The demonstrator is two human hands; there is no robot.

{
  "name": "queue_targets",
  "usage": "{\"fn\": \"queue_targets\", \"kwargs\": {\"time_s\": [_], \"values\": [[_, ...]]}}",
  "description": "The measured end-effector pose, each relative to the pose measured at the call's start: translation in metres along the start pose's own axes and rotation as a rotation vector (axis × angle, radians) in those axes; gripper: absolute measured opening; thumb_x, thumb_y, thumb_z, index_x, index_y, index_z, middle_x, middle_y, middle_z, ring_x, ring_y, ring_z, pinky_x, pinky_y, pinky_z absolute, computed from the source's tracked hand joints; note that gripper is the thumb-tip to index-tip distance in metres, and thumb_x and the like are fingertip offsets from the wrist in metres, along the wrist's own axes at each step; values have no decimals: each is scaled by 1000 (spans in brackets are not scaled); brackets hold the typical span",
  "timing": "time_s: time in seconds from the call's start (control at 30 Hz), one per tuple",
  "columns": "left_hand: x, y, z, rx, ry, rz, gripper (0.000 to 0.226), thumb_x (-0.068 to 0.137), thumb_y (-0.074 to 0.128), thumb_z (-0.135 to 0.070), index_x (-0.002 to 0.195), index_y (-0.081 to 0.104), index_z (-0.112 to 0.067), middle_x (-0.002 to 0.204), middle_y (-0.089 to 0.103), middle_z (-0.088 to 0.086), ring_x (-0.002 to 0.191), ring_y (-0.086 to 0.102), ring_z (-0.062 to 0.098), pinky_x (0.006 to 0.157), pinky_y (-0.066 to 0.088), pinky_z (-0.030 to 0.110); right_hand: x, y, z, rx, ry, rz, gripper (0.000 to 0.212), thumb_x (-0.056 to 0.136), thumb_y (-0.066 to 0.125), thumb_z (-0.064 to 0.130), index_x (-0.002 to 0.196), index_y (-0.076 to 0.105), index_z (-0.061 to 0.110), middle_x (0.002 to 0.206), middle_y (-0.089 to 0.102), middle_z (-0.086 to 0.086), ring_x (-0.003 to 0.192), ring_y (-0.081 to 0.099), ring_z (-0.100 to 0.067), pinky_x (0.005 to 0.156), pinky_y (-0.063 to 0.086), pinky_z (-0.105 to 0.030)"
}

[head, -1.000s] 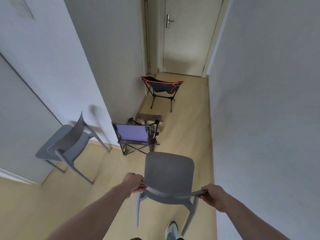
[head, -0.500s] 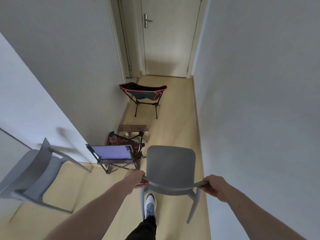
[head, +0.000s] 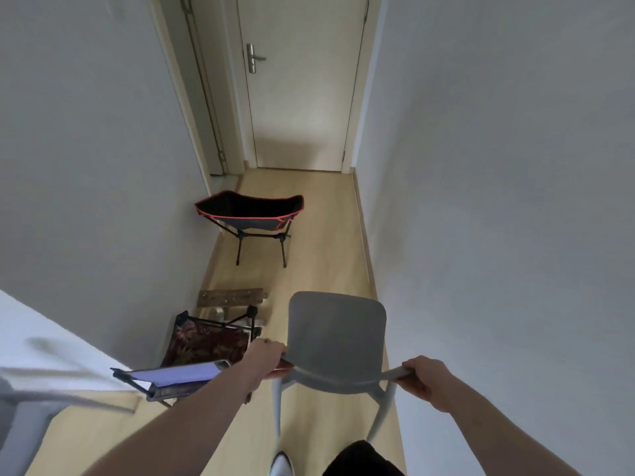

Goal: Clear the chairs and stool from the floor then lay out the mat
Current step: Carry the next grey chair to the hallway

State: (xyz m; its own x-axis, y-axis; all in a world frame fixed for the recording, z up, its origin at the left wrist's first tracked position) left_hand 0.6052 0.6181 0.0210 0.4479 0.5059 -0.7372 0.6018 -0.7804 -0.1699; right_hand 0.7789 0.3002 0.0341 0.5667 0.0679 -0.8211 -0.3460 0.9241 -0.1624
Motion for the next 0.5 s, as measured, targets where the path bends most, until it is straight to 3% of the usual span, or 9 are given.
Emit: {"fn": "queue_targets", "kwargs": {"time_s": [0.1, 0.2, 0.3, 0.4, 0.5], "values": [[27, 10, -36, 30, -8, 10, 10, 95, 57, -3, 104, 58, 2, 85, 69, 14, 66, 71, 24, 61, 62, 34, 21, 1, 40, 24, -10, -7, 13, 97, 54, -3, 93, 63, -12, 73, 70, -23, 59, 69, -30, 46, 59, -28], [46, 21, -66, 48, -34, 5, 10, 99, 53, -5, 99, 60, 2, 89, 68, 15, 62, 71, 20, 58, 61, 31, 43, 3, 73, 32, 4, 18, 12, 96, 54, -4, 91, 63, -10, 72, 69, -22, 60, 70, -31, 53, 62, -31], [62, 35, -92, 33, -43, -15, 10, 99, 54, -3, 94, 61, 3, 88, 69, 17, 69, 72, 23, 70, 64, 37, 66, 1, 103, 32, 17, 45, 12, 96, 53, -5, 90, 62, -10, 69, 69, -21, 64, 71, -34, 61, 62, -34], [86, 48, -123, 8, -24, -36, 8, 95, 57, -2, 101, 59, 2, 84, 70, 17, 69, 72, 27, 70, 64, 40, 94, -2, 138, 5, 6, 54, 12, 97, 53, -5, 89, 61, -9, 62, 69, -20, 61, 71, -33, 60, 63, -35], [107, 56, -152, -1, -20, -73, 3, 93, 58, -1, 95, 59, 0, 82, 69, 16, 69, 72, 27, 73, 64, 43, 120, 1, 171, -9, 2, 68, 13, 98, 52, -4, 91, 62, -9, 63, 71, -21, 63, 72, -32, 61, 63, -35]]}}
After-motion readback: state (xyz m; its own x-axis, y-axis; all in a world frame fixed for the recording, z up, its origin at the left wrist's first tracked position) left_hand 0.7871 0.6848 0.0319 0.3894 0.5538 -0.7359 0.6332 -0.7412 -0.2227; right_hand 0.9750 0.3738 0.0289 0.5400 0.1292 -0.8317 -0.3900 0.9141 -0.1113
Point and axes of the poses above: each hand's wrist, its own x-axis towards the middle knuckle, its own y-axis out of the palm, z = x × y, the point moved 9 cm from there along x, towards the middle knuckle
